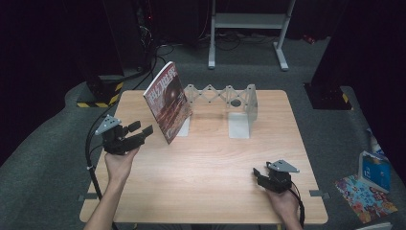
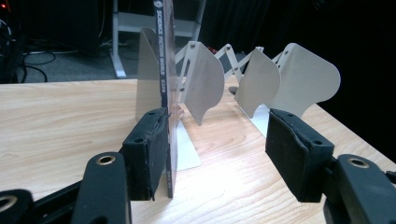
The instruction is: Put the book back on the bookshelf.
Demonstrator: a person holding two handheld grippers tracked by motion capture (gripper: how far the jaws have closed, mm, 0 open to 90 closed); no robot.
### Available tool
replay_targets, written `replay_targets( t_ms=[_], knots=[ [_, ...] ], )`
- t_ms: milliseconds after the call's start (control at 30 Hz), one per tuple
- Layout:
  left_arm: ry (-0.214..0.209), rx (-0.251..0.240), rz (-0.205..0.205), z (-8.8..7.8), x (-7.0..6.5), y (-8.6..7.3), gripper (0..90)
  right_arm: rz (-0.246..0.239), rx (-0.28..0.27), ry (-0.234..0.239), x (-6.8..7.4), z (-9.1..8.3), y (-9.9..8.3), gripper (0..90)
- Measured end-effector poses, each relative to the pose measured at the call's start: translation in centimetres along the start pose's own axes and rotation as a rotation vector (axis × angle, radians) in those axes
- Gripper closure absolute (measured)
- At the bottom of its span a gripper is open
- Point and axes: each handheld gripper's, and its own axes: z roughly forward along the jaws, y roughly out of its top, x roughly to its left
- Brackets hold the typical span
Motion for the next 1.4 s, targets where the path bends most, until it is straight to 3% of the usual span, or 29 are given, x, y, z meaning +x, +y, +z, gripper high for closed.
replay_targets(
  t_ms=[333, 867, 1400],
  knots=[
    [-0.007, 0.006, -0.004, 0.0, -0.1, -1.1, 39.5, 0.0, 0.0, 0.0, 0.0, 0.0, 0.0, 36.5],
    [0.015, 0.045, 0.012, 0.5, -0.1, -3.1, 39.4, 0.0, 0.0, -0.001, 0.0, 0.0, 0.0, 36.6],
    [-0.001, 0.066, 0.014, 1.0, -0.5, -4.8, 39.3, 0.0, 0.0, -0.001, 0.0, 0.0, 0.0, 36.6]
  ],
)
